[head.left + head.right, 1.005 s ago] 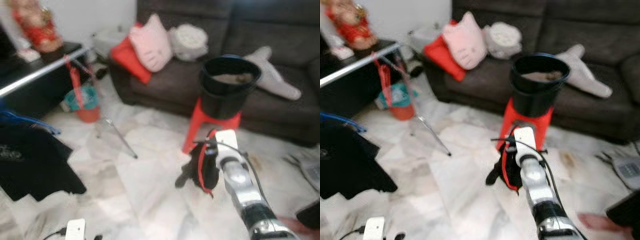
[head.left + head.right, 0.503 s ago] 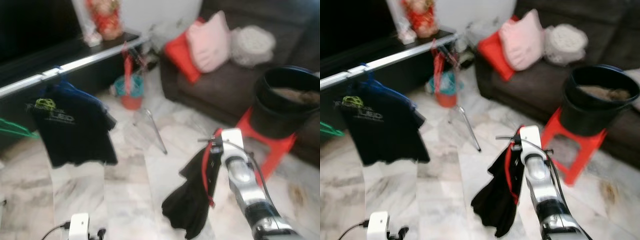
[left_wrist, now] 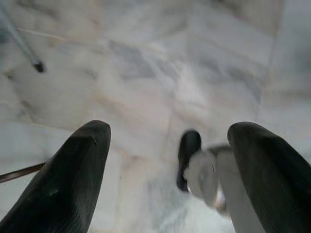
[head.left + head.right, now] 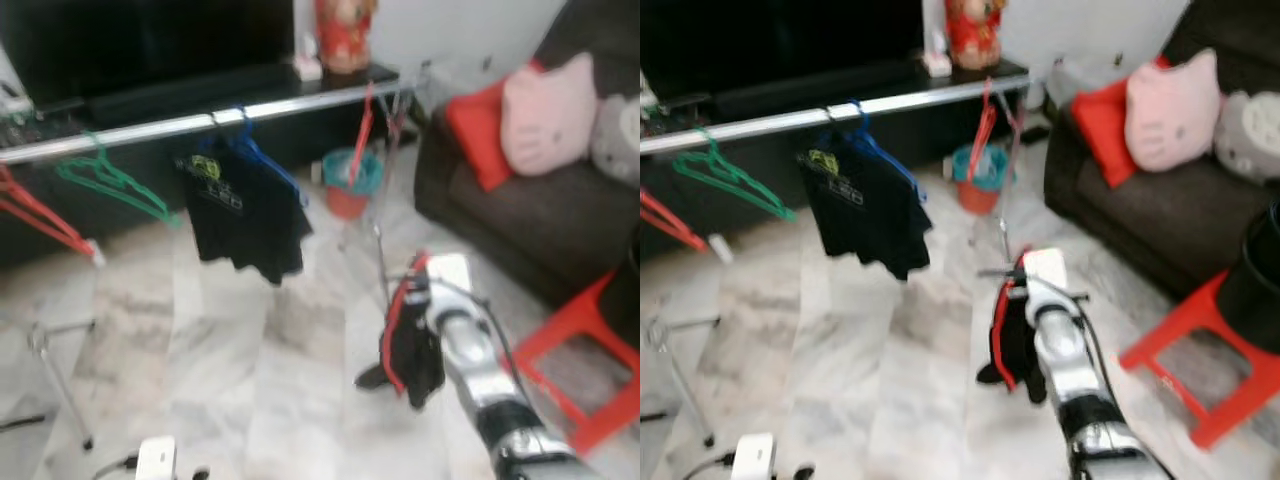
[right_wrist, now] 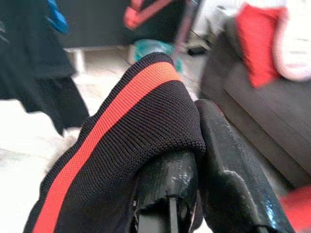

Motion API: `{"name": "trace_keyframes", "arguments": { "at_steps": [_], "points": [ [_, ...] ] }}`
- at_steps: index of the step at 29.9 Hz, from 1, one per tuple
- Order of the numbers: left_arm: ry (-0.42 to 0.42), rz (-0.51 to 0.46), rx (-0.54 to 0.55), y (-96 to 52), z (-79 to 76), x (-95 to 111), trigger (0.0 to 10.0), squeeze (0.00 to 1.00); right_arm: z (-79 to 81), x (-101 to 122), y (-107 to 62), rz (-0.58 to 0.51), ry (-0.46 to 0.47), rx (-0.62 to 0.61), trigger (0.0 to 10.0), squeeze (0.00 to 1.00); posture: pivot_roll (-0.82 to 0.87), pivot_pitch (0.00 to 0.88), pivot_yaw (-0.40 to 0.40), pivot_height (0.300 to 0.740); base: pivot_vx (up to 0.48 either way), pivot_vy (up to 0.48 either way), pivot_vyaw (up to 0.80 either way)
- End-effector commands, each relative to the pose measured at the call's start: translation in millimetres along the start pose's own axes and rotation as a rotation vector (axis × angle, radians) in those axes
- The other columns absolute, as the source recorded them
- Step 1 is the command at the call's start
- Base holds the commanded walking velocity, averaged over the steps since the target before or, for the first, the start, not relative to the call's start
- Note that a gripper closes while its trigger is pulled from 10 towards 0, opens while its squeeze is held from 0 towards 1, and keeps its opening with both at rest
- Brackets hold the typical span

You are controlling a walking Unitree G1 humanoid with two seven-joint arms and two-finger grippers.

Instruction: Hang hanger

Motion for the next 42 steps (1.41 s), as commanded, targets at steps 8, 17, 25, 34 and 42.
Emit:
{"name": "trace_keyframes", "arguments": {
  "at_steps": [8,17,25,34,42],
  "points": [
    [-0.006,0.04,0.005,-2.9,-0.5,-12,10.0,0.0,-7.3,-4,-0.6,0.006,0.003,-0.019,10.0,0.0,0.03,0.0,-0.024,0.74,0.0,0.0,0.8],
    [0.004,0.039,0.001,-2.0,-1.6,-10,10.0,0.0,-1.4,-6,-1.1,0.013,0.015,0.006,10.0,0.0,0.04,0.0,-0.024,0.74,0.0,0.0,0.79],
    [0.004,0.044,0.001,-2.7,-2.8,-12,10.0,0.0,2.2,-7,-2.8,0.007,0.031,0.024,10.0,0.0,0.07,0.0,-0.037,0.74,0.0,0.0,0.0],
    [0.005,0.041,0.005,-2.2,-2.4,-11,10.0,0.0,7.3,-4,-1.6,-0.003,0.023,0.042,10.0,0.0,0.08,0.0,-0.045,0.74,0.0,0.0,0.0],
    [0.003,0.046,0.01,-3.3,-0.9,-13,10.0,0.0,4.4,-3,-2.6,-0.018,0.026,0.03,10.0,0.0,0.08,0.0,-0.047,0.74,0.0,0.0,0.58]
  ]
}}
Point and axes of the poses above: a point about 5 cm out from each wrist's last joint towards the gripper, its own y axis pointing out of the wrist towards the gripper, its own x axis along the axis of the wrist's last joint, z = x × y, the point moved 4 cm from there along y, pointing out of the wrist towards the gripper, and after that the axes turned 4 degrees about y, right-handed, at the moved point
